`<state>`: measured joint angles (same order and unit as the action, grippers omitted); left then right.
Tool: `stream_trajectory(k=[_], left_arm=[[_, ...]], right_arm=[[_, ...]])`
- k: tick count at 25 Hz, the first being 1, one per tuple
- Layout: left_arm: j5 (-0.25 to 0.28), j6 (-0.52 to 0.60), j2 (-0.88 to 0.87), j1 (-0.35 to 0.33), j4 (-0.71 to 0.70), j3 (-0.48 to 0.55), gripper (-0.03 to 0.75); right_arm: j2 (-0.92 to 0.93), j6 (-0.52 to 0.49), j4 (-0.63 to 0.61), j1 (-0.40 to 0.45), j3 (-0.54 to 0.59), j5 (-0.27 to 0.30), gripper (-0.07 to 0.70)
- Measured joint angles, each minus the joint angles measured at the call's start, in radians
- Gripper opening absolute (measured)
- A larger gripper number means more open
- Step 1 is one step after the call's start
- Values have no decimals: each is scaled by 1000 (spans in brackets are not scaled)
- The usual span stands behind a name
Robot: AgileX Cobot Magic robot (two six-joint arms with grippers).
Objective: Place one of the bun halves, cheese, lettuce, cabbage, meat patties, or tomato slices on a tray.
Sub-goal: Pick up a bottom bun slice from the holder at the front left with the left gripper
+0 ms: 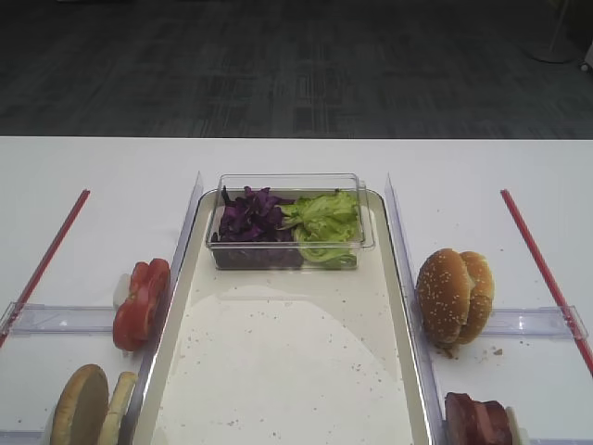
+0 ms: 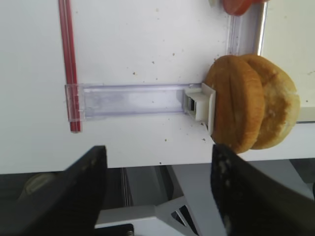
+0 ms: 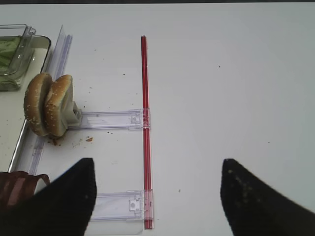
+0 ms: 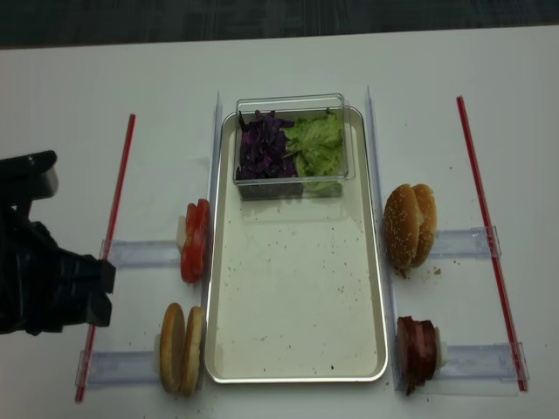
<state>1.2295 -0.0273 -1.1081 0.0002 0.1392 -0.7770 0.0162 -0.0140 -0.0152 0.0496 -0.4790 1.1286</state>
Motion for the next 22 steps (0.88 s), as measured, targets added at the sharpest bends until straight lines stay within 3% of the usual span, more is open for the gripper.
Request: stream_trajectory(k=[16,22], left_arm=[[0,-30,0,-2,56,0,419],[-2,-89,0,-104,41,0,419]], right_arm=[[0,0,0,0,0,0,551],[0,0,0,0,0,0,551]])
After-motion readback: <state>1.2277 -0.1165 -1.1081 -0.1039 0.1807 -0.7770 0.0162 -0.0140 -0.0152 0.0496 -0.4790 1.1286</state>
